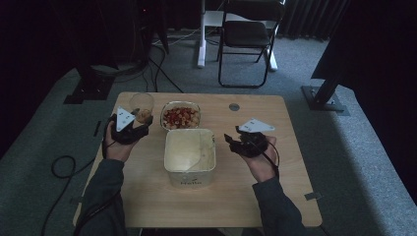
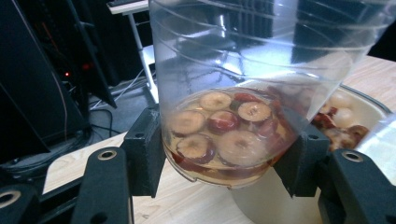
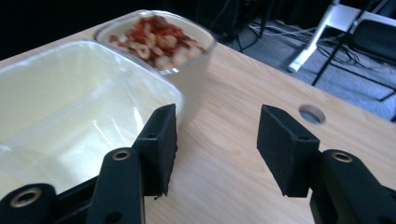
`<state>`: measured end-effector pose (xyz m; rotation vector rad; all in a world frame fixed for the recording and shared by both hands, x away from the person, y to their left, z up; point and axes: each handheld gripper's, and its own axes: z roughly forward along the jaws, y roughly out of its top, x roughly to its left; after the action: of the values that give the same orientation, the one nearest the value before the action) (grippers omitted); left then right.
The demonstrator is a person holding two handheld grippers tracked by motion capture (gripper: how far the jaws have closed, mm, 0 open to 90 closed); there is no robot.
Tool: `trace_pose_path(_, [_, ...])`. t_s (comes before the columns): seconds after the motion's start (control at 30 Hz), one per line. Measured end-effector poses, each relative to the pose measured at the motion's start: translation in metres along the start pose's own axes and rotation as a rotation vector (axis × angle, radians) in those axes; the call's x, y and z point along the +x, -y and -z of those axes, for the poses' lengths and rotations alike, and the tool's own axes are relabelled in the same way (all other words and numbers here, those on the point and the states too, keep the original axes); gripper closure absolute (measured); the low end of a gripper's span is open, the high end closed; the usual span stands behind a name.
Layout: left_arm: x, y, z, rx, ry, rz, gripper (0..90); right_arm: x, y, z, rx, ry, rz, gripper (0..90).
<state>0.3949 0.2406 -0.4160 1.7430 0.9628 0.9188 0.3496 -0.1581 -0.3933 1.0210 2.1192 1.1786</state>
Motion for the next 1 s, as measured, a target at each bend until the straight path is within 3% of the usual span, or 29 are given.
trace_pose_path(0.17, [0.005,-0.003,-0.006,0.015,-0.014,-0.001,41.9,-0.013,0.038,0.005,0.027,0.042,-0.039,47.1])
trace_pose_path(0.5, [0.012,-0.007,-0.019,0.01,-0.037,0.016,41.9,-0.034,0.107,0.001,0.115,0.07,-0.151,45.7])
trace_pose_path(0.8, [0.02,-0.014,-0.03,0.023,-0.056,0.0,41.9,-0.041,0.15,0.001,0.194,0.108,-0.137,43.1])
trace_pose_path(1.0, [0.022,-0.018,-0.036,0.032,-0.066,-0.02,42.0,-0.049,0.162,0.009,0.188,0.138,-0.14,42.8])
